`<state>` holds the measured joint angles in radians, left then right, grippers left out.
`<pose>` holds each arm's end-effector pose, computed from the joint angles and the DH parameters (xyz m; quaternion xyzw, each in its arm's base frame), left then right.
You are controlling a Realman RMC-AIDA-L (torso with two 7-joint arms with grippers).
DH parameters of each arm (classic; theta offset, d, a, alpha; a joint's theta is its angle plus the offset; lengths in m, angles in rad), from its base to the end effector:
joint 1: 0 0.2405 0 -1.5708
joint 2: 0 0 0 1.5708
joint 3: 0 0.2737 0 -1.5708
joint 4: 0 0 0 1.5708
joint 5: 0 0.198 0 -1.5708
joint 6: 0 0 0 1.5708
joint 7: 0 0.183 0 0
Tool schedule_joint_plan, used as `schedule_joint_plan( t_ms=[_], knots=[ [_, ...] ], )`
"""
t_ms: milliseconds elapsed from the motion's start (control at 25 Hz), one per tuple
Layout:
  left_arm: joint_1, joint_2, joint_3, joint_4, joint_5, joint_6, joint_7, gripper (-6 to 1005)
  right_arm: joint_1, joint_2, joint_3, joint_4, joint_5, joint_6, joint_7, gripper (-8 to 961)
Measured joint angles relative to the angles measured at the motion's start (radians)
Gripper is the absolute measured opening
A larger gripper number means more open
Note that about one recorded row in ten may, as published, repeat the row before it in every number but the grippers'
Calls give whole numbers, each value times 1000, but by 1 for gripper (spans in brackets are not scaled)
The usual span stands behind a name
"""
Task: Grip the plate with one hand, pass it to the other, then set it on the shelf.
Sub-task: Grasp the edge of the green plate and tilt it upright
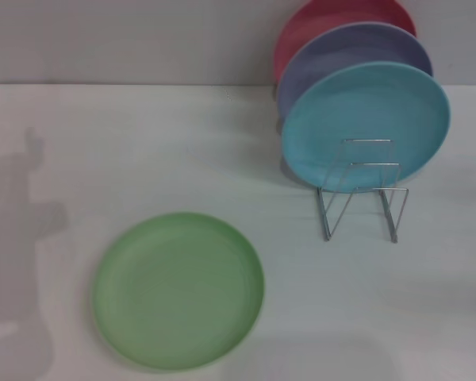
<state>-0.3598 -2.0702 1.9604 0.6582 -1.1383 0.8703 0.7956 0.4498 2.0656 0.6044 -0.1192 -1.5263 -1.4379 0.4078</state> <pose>-0.3176 0.4079 0.0301 -0.6067 -0.1824 -0.1212 0.7642 0.3909 0.3326 0.1218 -0.4513 0.2392 0.3833 0.7696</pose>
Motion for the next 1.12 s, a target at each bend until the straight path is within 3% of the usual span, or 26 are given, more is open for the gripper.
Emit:
schedule_joint_plan(
  t_ms=[40,160,200,240,320,360,400,440,480,560,640,680,720,960,1120],
  knots=[
    [34,2,-65,115,-29,-134,57,814,0,0,0,0,0,0,0,701],
    [88,3,-177,282,-45,-390,102,814,0,0,0,2,0,-2,0,701],
    [88,3,-177,282,-45,-390,102,814,0,0,0,3,0,-3,0,701],
    [120,4,-276,400,-48,-620,105,814,0,0,0,4,0,-3,0,701],
    [126,5,-346,455,-50,-780,103,815,3,0,0,4,0,-4,0,702],
    [125,5,-411,490,-51,-920,101,815,5,-1,0,4,0,-4,0,702],
    [125,5,-411,490,-51,-920,101,815,7,-1,-1,4,0,-4,0,702],
    [116,6,-478,515,-50,-1064,95,815,9,-1,-2,4,0,-4,0,702],
    [81,8,-607,540,-30,-1324,44,815,10,-1,-3,4,0,-4,0,702],
    [44,12,-715,556,29,-1545,-47,815,15,-2,-6,4,0,-4,0,701],
    [44,12,-715,556,29,-1545,-47,815,20,-3,-6,4,0,-4,0,701],
    [29,13,-752,569,75,-1632,-94,815,22,-5,-7,4,0,-4,0,701],
    [-19,13,-839,633,252,-1902,-250,815,24,-6,-7,4,0,-4,0,701],
    [-48,11,-851,764,451,-2200,-455,815,43,-17,-1,1,0,-1,5,700],
    [-52,9,-842,794,477,-2318,-528,815,58,-27,0,-1,1,5,2,702]
  ],
)
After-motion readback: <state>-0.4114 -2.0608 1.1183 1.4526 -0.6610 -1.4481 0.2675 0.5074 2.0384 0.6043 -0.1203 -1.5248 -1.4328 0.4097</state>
